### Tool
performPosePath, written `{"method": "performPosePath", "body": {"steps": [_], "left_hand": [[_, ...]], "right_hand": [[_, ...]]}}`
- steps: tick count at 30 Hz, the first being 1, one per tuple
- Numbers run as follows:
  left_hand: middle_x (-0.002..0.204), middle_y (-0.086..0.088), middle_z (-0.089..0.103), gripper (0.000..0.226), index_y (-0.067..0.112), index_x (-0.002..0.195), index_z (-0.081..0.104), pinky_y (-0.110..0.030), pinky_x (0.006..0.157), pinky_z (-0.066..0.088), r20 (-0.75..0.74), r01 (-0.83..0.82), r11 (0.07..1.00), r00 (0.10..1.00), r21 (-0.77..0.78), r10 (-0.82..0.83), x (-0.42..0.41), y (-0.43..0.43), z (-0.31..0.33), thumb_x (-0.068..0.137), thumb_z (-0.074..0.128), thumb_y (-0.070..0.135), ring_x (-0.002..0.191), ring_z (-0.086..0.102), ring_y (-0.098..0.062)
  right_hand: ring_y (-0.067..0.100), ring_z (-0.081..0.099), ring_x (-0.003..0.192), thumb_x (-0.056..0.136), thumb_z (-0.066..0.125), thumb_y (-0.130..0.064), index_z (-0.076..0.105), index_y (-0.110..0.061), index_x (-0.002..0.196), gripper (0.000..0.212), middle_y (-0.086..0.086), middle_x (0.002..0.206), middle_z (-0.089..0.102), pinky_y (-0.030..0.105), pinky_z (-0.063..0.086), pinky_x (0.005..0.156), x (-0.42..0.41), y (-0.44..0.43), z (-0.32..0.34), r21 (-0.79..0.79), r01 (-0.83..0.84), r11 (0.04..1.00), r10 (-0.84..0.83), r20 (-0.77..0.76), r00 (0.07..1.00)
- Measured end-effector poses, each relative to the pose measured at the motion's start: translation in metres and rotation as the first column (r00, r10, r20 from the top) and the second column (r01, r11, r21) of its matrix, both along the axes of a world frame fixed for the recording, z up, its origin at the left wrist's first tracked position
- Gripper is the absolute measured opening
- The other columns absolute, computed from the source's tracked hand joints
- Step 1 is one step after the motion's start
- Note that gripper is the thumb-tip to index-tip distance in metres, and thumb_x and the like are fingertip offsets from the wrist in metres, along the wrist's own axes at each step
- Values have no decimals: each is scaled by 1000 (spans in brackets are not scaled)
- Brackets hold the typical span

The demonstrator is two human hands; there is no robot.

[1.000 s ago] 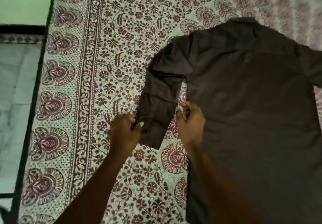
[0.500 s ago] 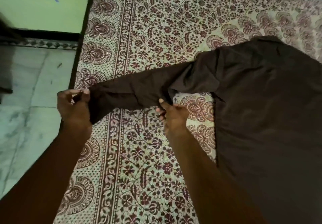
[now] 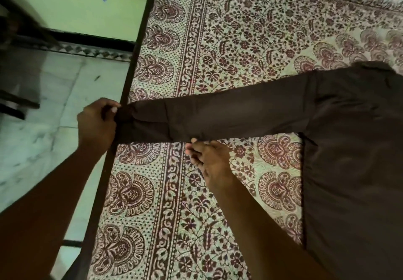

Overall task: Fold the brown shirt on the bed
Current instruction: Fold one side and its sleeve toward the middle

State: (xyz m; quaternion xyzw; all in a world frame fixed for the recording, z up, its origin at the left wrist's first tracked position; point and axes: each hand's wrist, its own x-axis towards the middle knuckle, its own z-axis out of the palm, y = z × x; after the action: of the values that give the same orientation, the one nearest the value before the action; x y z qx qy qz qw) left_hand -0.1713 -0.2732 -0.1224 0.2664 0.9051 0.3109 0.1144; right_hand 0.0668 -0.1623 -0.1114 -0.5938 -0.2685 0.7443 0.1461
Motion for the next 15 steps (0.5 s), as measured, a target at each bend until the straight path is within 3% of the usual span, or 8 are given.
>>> {"method": "performPosePath", "body": {"steps": [2,4,5,7,9,10,12,15], "left_hand": [[104,-18,76,19,7,102,74,-39,92,51,-53,22,1000,998,-3,-22,-1,-4,-6,96,57,2,100,70,-39],[107,-20,73,19,7,103,74,-43,92,52,-63,-1,1000,998,-11,1,0,-5,-9,97,56,3,102,68,-41],[111,-21,70,19,8,104,73,-45,92,52,-56,-27,999,998,-26,25,3,-4,-8,97,56,3,103,66,-42],[125,-20,60,20,10,105,72,-51,94,49,-78,-86,991,994,-102,79,13,-2,-6,94,58,1,113,60,-45],[140,-16,51,23,13,105,70,-57,96,46,-214,-80,979,976,-188,39,29,0,3,88,61,2,126,50,-45],[146,-14,48,26,13,108,69,-58,97,45,-282,-17,978,958,-208,-43,39,0,8,85,61,5,132,45,-45],[160,-11,41,37,14,122,66,-58,106,39,-370,166,951,892,-261,-258,63,-1,11,86,61,14,146,36,-41],[175,-5,15,55,16,149,51,-60,120,19,-429,272,857,775,-437,-464,94,-3,4,95,55,27,162,12,-30]], "right_hand": [[19,67,57,96,74,-13,68,-6,80,19,11,70,75,31,50,55,3,2,3,65,-61,996,53,120,991],[18,67,56,92,79,-21,68,-8,81,20,9,71,74,36,58,56,16,7,0,318,-141,937,34,318,947],[19,69,63,91,79,-24,68,-10,84,20,7,75,74,41,62,62,26,12,-1,498,-219,839,-12,420,907],[21,67,85,92,76,-28,67,-9,98,21,8,94,71,41,58,75,47,30,-2,732,-427,531,-120,564,817],[32,57,114,96,69,-37,62,-5,120,40,18,124,62,40,50,89,64,63,-10,686,-665,295,-214,726,654],[39,50,128,99,63,-46,57,-5,132,53,23,140,53,47,48,98,69,81,-14,593,-758,273,-253,804,538],[44,24,153,100,45,-69,39,-10,155,81,21,166,28,62,31,115,72,108,-27,370,-860,353,-218,926,309],[40,-4,160,94,16,-85,10,-9,166,105,18,174,2,67,10,124,50,112,-44,209,-905,372,-50,977,205]]}}
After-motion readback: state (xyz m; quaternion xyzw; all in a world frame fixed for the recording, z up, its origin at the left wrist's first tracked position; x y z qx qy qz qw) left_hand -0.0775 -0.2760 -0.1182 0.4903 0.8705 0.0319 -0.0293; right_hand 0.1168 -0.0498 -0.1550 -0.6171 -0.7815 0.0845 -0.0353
